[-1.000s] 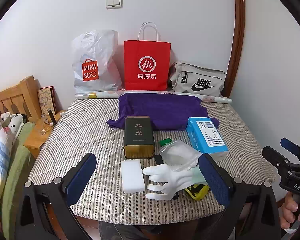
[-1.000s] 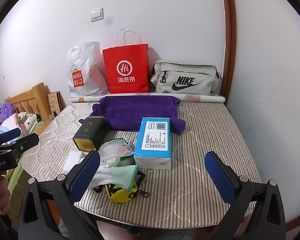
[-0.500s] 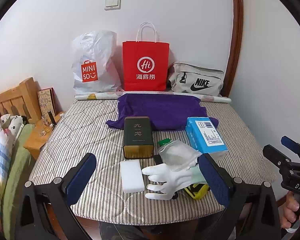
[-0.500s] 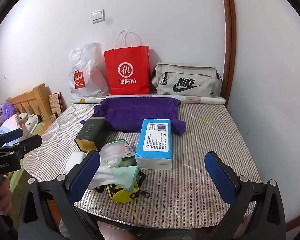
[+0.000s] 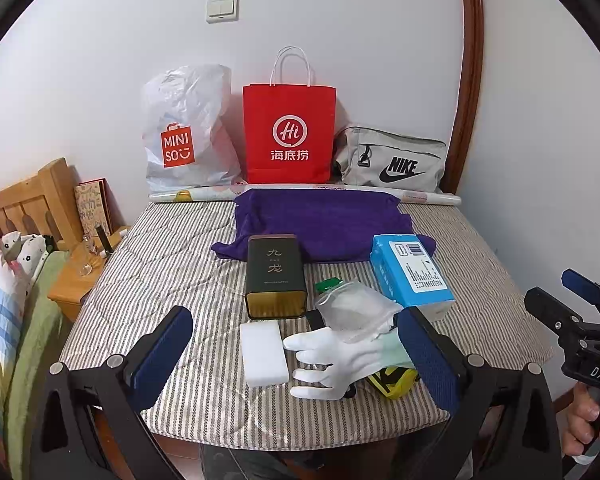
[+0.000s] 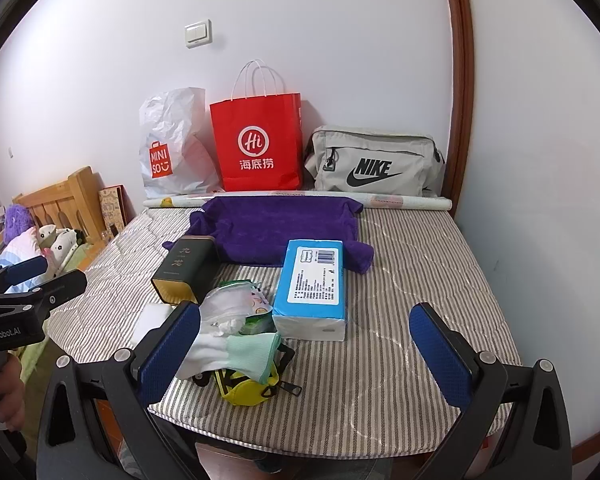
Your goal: Organize soft objects
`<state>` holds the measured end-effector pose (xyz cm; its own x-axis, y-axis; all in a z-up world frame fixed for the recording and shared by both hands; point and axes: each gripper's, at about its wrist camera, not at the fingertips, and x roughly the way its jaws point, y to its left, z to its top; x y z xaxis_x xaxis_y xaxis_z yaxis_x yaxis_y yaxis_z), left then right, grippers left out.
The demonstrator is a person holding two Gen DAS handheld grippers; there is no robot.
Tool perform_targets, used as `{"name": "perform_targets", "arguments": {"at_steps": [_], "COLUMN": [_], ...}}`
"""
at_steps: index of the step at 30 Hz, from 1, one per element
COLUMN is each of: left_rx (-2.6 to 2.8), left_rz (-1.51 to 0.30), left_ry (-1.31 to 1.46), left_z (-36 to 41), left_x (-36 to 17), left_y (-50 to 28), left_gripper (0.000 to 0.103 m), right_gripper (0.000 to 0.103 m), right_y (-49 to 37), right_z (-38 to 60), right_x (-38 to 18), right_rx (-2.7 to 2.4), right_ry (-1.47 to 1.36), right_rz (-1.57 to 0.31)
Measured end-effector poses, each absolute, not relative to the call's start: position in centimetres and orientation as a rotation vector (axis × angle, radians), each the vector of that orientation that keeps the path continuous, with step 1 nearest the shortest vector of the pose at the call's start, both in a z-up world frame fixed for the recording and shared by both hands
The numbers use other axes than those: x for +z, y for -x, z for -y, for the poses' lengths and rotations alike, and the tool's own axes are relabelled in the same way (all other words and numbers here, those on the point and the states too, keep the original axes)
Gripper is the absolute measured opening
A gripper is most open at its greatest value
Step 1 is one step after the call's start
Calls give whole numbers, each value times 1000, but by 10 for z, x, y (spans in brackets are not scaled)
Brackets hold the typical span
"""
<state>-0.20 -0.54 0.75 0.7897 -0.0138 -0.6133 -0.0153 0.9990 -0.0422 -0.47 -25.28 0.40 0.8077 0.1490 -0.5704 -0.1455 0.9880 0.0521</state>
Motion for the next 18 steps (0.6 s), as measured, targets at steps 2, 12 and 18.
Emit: {"name": "perform_targets", "arguments": {"at_steps": [2,12,18], "left_rx": [1,1,2], "left_rz": [-662,-660,-658], "left_ry": [45,40,41], "left_z": [9,11,10], "left_x": [13,18,17], "left_y": [4,5,5], "left_gripper": [103,103,103], "right_gripper": [103,103,103], "right_y": [5,6,6], "right_z": [253,252,251], "right_x": [4,4,5], "right_rx": [156,157,160], "right_ry": [-5,-5,-3], "right_rz": [-610,-609,-609]}}
